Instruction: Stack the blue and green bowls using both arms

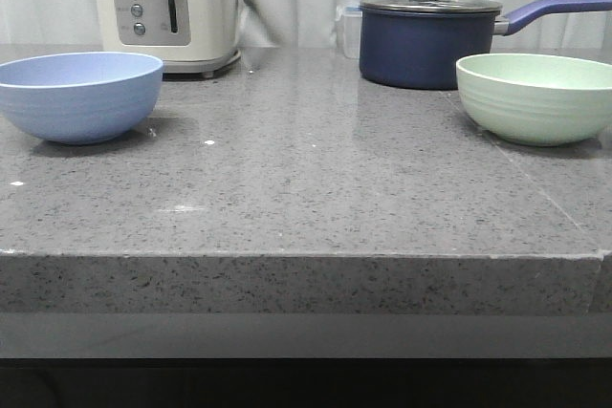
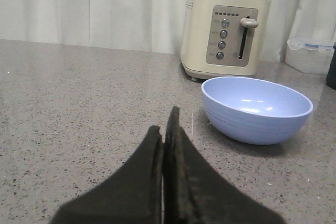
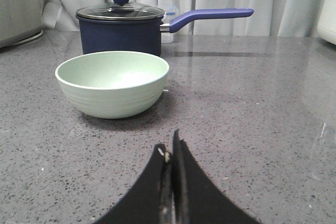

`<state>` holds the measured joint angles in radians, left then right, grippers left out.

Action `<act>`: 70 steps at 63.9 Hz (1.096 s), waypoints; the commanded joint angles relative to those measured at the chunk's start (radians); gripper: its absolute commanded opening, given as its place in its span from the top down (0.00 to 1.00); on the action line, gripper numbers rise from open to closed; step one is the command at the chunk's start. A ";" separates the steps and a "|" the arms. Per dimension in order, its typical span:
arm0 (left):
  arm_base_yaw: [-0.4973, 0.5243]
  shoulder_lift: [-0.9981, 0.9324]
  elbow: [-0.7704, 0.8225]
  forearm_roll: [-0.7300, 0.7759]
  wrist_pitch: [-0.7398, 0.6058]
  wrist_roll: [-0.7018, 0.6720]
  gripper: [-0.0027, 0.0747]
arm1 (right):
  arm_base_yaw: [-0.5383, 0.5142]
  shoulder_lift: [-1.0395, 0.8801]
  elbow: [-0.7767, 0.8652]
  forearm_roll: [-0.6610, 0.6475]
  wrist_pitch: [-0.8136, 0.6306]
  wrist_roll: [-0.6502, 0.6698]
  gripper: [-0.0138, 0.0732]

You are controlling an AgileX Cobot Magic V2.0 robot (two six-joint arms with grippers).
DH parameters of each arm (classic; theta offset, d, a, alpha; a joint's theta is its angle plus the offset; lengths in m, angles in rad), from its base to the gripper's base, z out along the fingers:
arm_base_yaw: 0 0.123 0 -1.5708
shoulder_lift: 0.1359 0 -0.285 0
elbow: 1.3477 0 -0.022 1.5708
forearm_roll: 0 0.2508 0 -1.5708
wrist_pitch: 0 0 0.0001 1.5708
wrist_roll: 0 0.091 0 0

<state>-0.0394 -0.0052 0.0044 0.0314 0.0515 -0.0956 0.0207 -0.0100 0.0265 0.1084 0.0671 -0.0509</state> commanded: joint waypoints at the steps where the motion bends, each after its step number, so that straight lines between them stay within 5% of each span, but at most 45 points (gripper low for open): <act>1: 0.000 -0.017 0.006 0.000 -0.073 -0.007 0.99 | -0.007 -0.020 -0.015 -0.012 -0.076 -0.006 0.92; 42: 0.000 -0.017 0.006 0.000 -0.075 -0.007 0.99 | -0.007 -0.020 -0.015 -0.012 -0.095 -0.006 0.92; 52: 0.000 -0.017 -0.010 -0.037 -0.168 -0.009 0.99 | -0.007 -0.020 -0.022 -0.012 -0.093 -0.006 0.92; 70: 0.000 0.041 -0.324 -0.037 0.034 -0.009 0.99 | -0.007 0.000 -0.222 -0.012 0.023 -0.006 0.92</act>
<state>-0.0394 -0.0006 -0.2068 0.0000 0.0927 -0.0956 0.0207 -0.0100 -0.1103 0.1067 0.1253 -0.0527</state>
